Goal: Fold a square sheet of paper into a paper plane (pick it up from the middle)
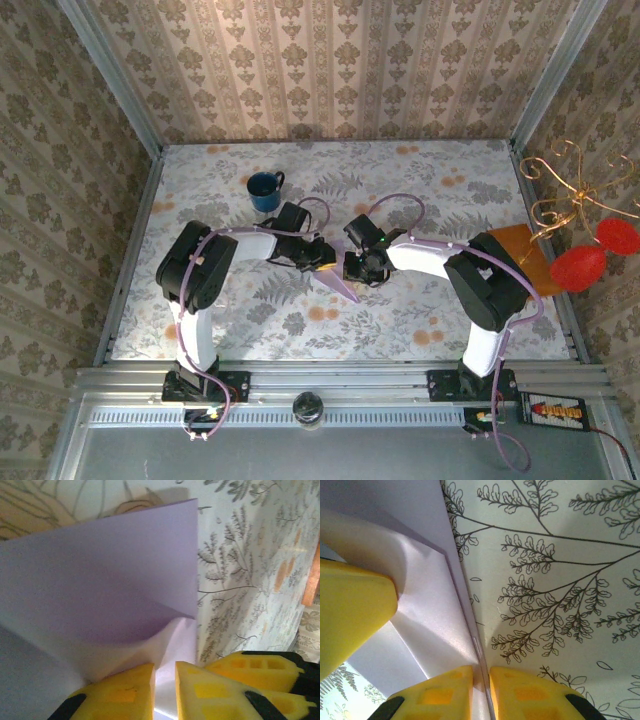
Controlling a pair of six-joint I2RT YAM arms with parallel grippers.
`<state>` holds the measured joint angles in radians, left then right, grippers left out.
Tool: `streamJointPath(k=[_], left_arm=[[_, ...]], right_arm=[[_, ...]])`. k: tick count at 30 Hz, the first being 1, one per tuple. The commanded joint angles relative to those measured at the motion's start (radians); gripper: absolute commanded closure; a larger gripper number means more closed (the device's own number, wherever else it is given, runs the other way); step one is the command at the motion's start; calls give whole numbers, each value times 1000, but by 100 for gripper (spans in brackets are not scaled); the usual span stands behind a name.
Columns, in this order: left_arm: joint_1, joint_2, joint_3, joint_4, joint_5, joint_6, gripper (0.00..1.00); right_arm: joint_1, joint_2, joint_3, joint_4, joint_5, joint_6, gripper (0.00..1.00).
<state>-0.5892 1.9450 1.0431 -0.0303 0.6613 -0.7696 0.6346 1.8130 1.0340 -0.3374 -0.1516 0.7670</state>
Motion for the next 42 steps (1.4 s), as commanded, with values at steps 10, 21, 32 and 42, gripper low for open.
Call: streamJointPath(k=[10, 21, 32, 42], left_arm=[[-15, 67, 13, -197, -127, 88, 82], [-20, 76, 3, -231, -162, 108, 83], [-23, 87, 24, -255, -175, 108, 83], [-27, 106, 44, -289, -200, 100, 83]], right_arm=[[-9, -34, -40, 73, -49, 18, 77], [-35, -129, -58, 137, -180, -79, 80], [-39, 3, -46, 233, -275, -70, 91], [-46, 42, -83, 244, -255, -63, 92]])
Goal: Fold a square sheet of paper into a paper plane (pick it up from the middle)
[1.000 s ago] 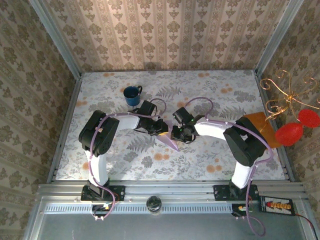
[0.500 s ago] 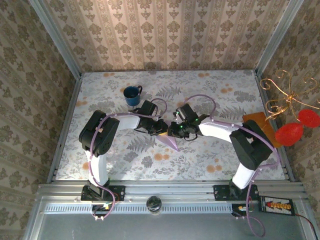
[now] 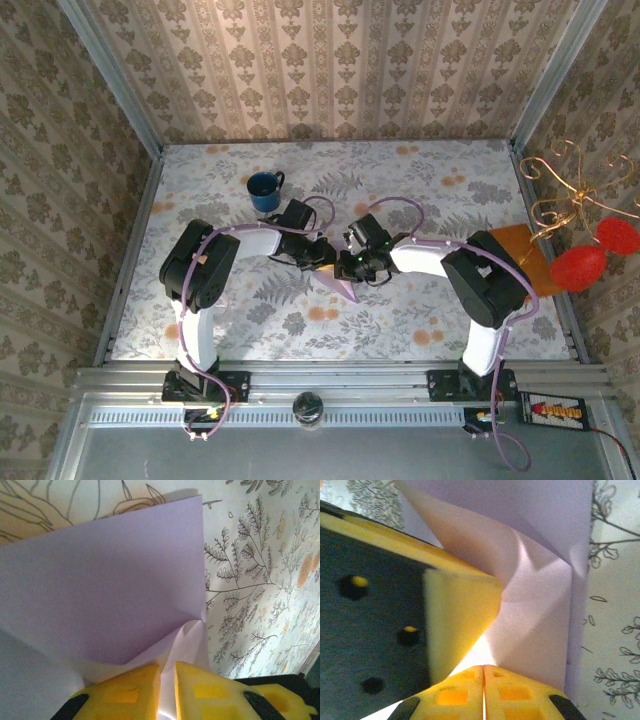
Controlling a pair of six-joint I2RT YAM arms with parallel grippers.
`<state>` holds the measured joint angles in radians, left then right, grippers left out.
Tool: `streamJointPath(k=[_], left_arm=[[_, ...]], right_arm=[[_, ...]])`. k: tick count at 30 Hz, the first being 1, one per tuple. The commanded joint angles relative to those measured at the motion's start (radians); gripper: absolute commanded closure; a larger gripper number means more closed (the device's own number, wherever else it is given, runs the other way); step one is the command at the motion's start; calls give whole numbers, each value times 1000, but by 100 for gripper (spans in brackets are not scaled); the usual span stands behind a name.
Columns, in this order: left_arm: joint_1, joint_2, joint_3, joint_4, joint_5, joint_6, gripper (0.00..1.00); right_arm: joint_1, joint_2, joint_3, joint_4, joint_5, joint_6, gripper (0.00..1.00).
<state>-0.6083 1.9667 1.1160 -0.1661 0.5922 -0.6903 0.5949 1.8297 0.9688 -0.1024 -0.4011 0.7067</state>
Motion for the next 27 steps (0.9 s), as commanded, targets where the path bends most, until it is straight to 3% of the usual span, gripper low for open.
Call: streamJointPath(k=[1, 15, 27], left_arm=[[-10, 89, -24, -165, -141, 21, 83], [-25, 150, 29, -317, -291, 31, 85], [-27, 165, 24, -322, -310, 19, 85]], right_arm=[[-6, 27, -22, 6, -5, -3, 92], [-6, -6, -105, 3, -14, -3, 92], [-6, -106, -216, -37, -18, 11, 92]])
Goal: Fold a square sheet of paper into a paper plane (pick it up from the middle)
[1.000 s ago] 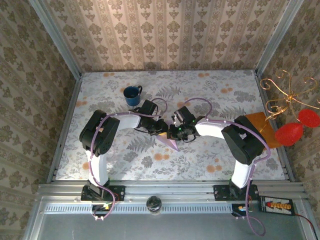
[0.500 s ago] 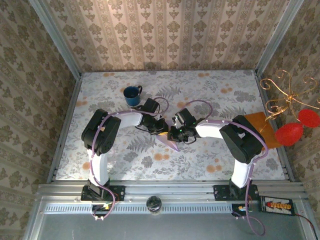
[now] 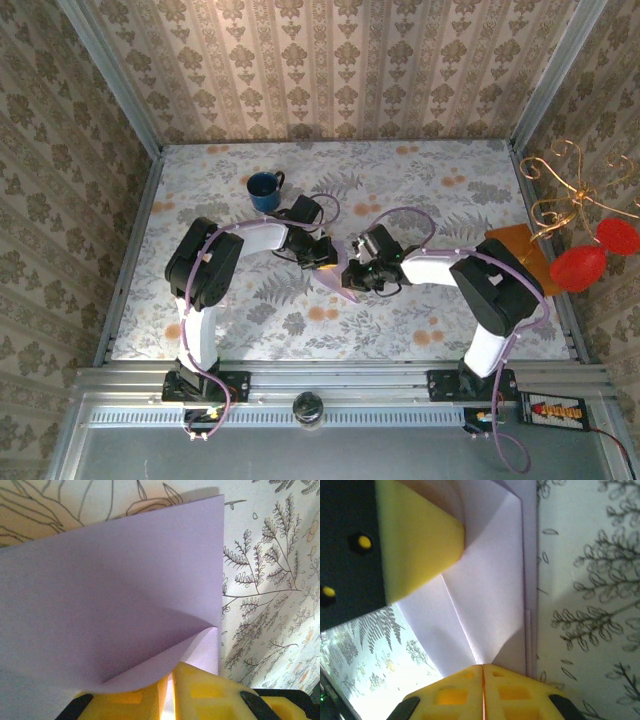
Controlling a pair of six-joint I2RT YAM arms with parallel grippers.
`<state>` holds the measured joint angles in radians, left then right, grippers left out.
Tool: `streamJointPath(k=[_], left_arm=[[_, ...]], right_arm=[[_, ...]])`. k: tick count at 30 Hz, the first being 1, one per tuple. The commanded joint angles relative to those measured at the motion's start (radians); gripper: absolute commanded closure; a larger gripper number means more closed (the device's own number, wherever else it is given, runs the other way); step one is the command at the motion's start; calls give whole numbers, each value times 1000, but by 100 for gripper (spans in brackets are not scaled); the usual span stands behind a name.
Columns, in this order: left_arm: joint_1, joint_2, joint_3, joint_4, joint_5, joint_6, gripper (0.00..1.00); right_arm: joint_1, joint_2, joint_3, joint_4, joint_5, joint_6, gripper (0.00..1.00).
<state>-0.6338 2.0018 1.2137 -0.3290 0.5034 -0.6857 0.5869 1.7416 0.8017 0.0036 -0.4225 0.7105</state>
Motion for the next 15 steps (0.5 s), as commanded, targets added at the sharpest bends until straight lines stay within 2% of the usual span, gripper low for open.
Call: streamJointPath(k=[1, 15], left_arm=[[-1, 130, -73, -161, -223, 12, 85], [-3, 138, -68, -173, -233, 18, 85]], right_arm=[[2, -23, -57, -143, 1, 7, 92], [13, -81, -119, -211, -49, -18, 93]])
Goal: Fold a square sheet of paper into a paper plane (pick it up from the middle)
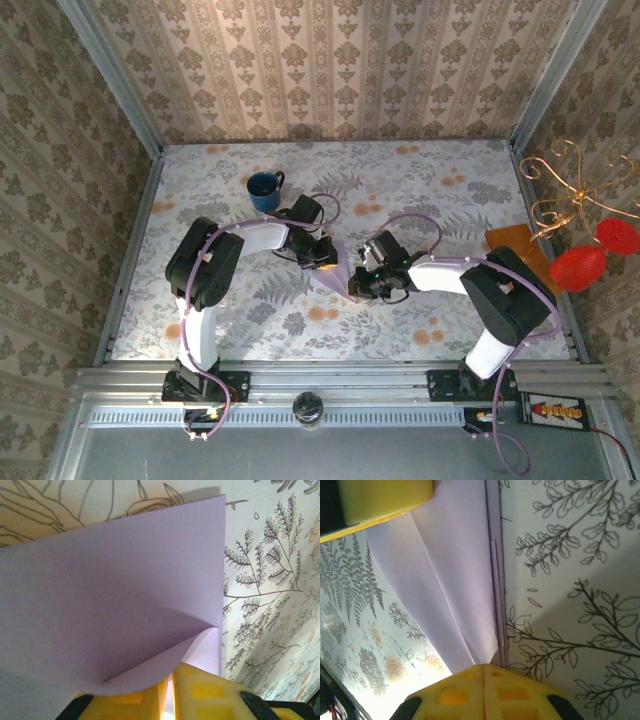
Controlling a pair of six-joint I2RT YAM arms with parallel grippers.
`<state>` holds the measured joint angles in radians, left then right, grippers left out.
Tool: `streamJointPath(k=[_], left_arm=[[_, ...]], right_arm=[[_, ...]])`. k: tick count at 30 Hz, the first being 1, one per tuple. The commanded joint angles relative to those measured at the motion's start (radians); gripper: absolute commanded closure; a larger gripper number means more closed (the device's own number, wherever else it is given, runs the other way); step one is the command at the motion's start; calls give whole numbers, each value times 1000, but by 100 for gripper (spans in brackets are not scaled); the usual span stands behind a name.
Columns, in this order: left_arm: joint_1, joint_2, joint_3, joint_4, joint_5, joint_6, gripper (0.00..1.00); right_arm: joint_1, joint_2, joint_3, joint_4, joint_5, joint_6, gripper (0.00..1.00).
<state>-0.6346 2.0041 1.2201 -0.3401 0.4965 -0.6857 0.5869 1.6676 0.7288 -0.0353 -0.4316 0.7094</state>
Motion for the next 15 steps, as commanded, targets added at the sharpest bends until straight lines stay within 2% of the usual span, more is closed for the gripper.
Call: streamJointPath(k=[1, 15], left_arm=[[-3, 137, -74, -162, -226, 17, 85], [-8, 135, -75, -162, -227, 17, 85]], right_arm=[[13, -11, -49, -173, -46, -20, 93], [15, -71, -112, -226, -35, -52, 93]])
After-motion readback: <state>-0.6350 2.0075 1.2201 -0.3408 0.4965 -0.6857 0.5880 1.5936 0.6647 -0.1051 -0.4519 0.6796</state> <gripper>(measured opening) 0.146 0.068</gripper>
